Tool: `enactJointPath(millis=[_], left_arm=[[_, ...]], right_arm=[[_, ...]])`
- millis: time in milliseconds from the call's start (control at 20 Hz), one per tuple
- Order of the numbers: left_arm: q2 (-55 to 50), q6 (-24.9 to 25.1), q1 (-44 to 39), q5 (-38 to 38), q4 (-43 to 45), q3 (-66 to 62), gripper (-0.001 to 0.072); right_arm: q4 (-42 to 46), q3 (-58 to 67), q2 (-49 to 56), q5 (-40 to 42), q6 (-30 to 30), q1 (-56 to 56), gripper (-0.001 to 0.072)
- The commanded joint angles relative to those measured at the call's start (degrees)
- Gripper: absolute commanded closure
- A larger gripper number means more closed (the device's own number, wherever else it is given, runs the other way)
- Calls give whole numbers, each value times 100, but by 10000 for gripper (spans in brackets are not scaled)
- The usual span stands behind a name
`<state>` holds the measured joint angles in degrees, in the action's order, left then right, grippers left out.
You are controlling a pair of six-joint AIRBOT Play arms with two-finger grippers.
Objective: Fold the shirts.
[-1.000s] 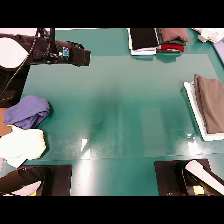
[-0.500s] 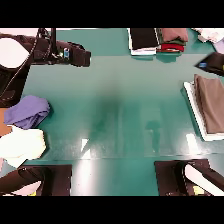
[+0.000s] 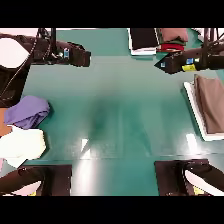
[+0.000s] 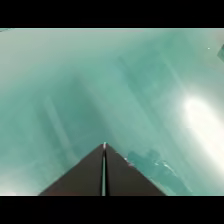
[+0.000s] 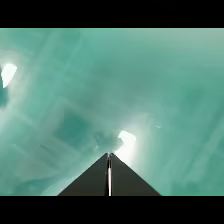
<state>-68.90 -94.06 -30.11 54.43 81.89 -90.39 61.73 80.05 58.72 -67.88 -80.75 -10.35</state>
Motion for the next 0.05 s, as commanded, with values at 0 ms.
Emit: enactJointPath(millis=[0], left_arm=[[-2, 0, -2, 0, 0, -4, 674]], right_arm=[[-15, 4, -2, -42, 42, -199, 691]])
